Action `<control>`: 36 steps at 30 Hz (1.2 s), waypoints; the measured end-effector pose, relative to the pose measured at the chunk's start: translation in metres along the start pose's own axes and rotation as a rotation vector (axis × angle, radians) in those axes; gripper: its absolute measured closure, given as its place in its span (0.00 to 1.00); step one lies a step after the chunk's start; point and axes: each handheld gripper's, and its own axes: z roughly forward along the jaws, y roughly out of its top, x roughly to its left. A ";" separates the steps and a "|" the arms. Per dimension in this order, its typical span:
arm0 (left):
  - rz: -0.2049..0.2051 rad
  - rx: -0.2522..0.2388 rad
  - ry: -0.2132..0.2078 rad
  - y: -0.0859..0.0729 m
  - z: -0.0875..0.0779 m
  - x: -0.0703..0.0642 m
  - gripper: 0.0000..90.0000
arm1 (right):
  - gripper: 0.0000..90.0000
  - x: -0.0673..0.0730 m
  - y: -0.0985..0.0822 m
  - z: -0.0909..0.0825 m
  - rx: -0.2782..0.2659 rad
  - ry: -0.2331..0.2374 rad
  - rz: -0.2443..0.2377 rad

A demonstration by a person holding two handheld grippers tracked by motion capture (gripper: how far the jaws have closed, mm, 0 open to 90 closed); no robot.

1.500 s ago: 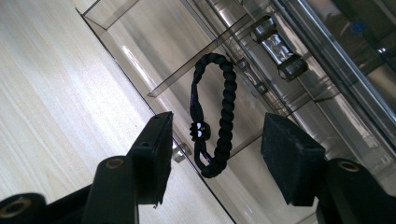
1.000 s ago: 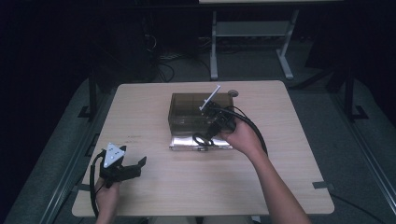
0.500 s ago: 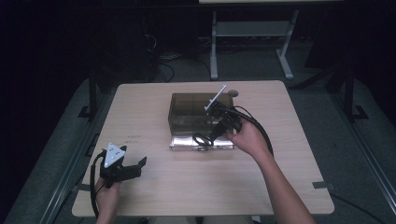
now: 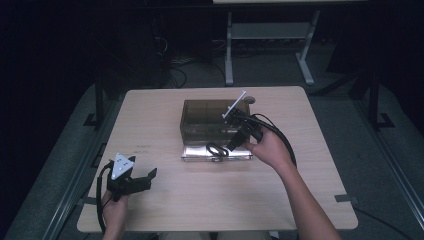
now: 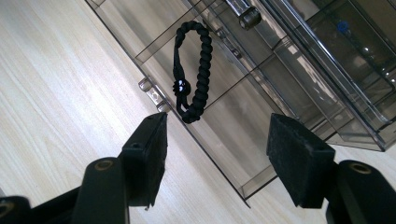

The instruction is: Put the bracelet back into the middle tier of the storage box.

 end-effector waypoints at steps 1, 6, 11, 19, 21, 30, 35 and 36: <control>0.001 -0.001 0.000 0.000 0.000 0.000 0.15 | 0.42 0.000 0.000 0.000 0.001 -0.001 -0.001; -0.002 -0.002 0.000 0.000 0.000 0.000 0.15 | 0.42 -0.001 -0.002 -0.003 0.001 -0.001 0.005; 0.001 -0.002 0.001 0.000 0.000 0.000 0.15 | 0.42 -0.002 -0.004 -0.005 -0.002 -0.004 0.005; -0.001 -0.002 0.001 0.000 0.000 0.000 0.15 | 0.41 -0.004 -0.010 -0.009 -0.004 -0.009 0.011; 0.000 -0.002 0.001 0.000 0.000 0.000 0.15 | 0.41 -0.005 -0.011 -0.010 -0.006 -0.011 0.012; 0.001 -0.001 0.002 0.000 0.000 0.000 0.15 | 0.40 -0.007 -0.018 -0.012 0.001 -0.019 0.018; -0.001 -0.001 0.001 0.000 0.000 0.000 0.15 | 0.40 -0.008 -0.022 -0.015 -0.002 -0.021 0.021; -0.001 -0.001 0.002 0.000 0.000 0.000 0.15 | 0.40 -0.008 -0.023 -0.015 -0.002 -0.020 0.026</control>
